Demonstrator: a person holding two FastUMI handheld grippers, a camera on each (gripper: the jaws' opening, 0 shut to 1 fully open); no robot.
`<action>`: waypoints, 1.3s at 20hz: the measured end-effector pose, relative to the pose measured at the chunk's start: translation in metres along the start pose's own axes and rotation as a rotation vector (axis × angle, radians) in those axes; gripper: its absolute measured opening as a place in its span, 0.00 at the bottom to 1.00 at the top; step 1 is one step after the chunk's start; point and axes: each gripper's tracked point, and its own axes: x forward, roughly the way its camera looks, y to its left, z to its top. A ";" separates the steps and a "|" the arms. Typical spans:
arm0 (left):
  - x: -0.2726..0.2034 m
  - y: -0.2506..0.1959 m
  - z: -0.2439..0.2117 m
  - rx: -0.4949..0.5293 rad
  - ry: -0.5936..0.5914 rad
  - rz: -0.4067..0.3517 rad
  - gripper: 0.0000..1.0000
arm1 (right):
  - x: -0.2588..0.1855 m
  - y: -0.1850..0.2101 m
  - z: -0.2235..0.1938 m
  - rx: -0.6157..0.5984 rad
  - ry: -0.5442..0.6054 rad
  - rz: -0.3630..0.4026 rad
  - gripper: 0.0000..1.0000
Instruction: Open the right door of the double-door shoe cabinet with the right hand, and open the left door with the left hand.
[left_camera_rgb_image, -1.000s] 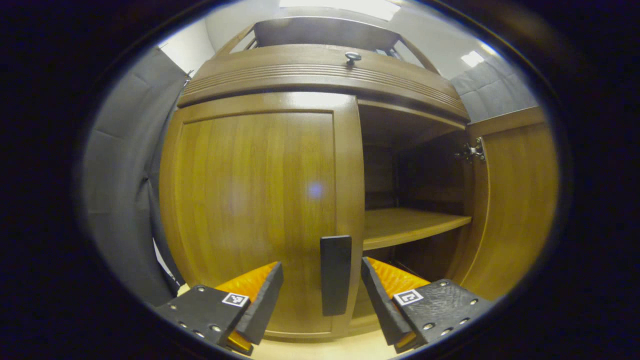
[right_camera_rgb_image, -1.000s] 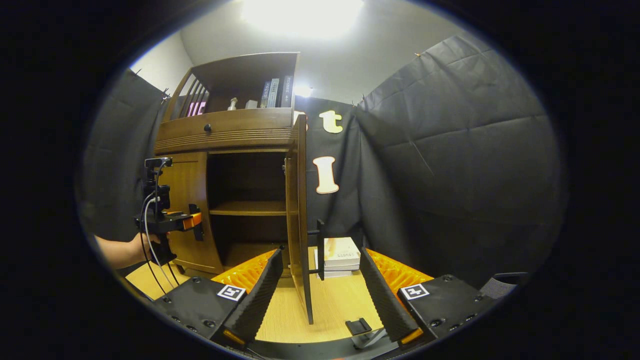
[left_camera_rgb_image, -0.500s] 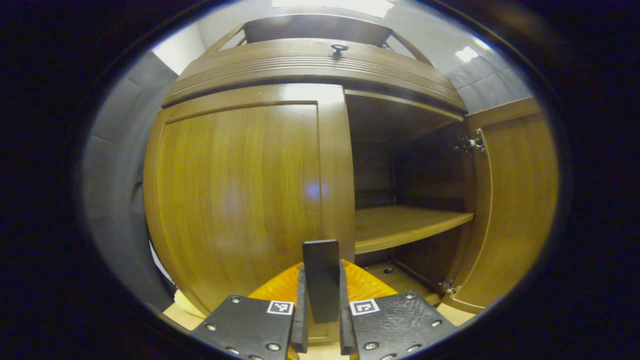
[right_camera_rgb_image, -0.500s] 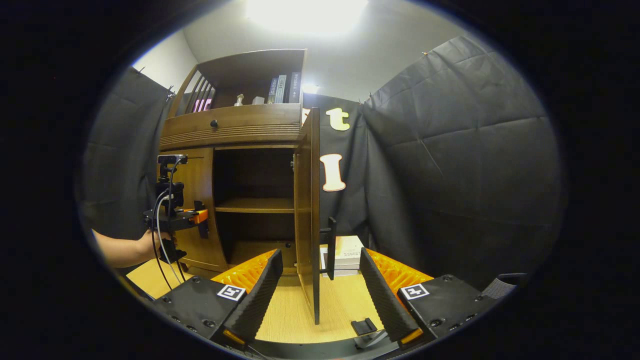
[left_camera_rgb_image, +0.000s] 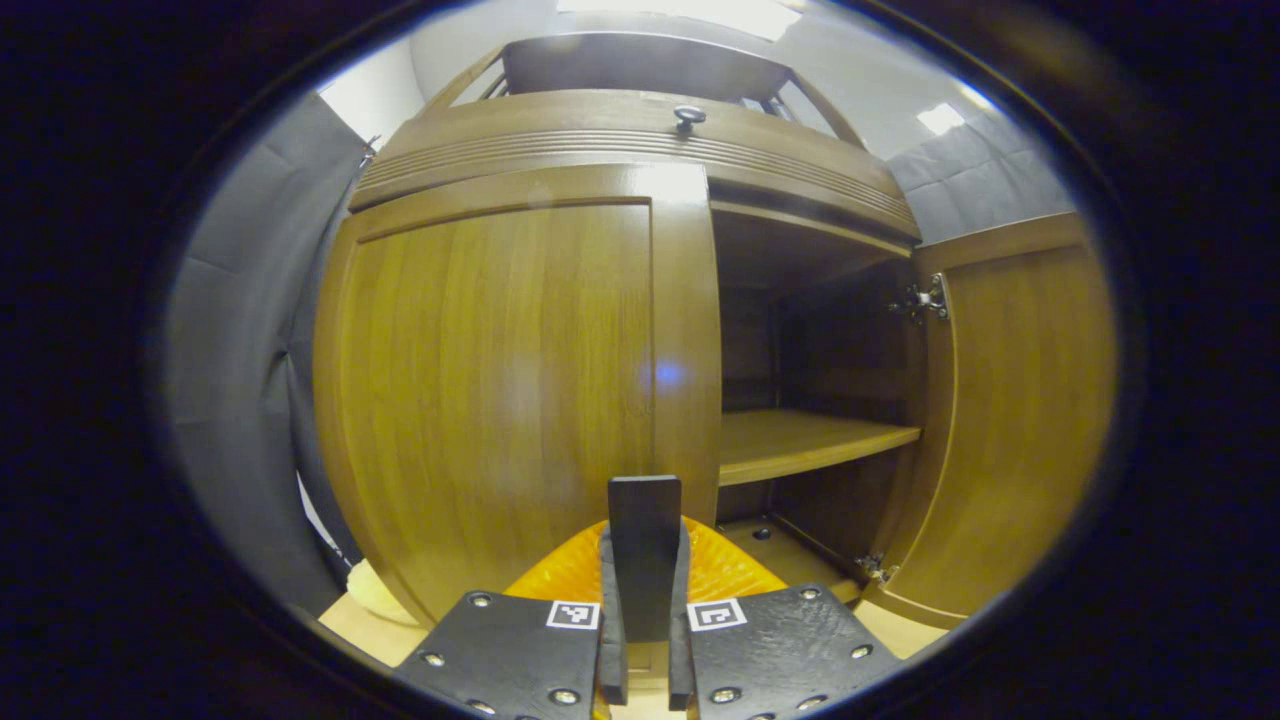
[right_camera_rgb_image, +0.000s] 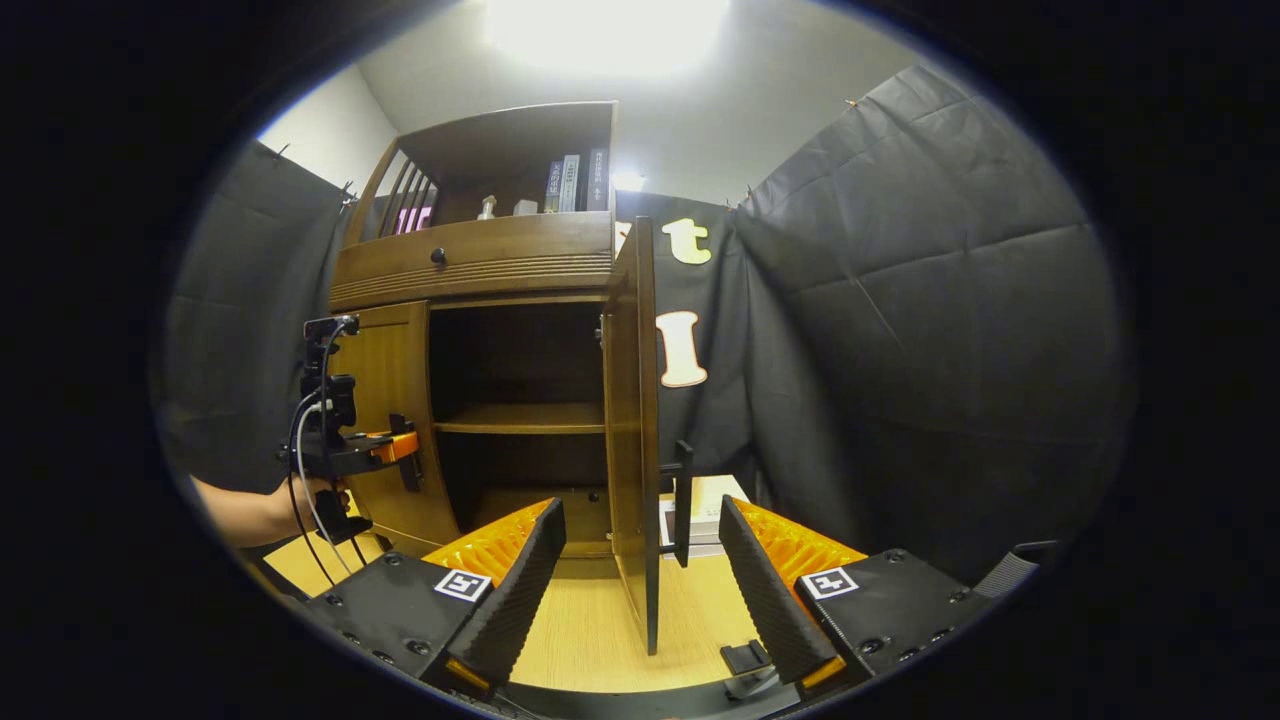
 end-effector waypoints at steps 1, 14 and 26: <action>-0.002 0.000 0.001 -0.002 0.002 0.000 0.17 | 0.001 0.002 0.001 -0.002 -0.003 0.007 0.96; -0.061 0.013 -0.002 -0.026 0.014 0.020 0.15 | 0.021 0.035 0.006 -0.019 -0.014 0.113 0.96; -0.098 0.035 -0.005 -0.028 0.017 0.063 0.14 | 0.032 0.063 0.003 -0.009 -0.013 0.185 0.96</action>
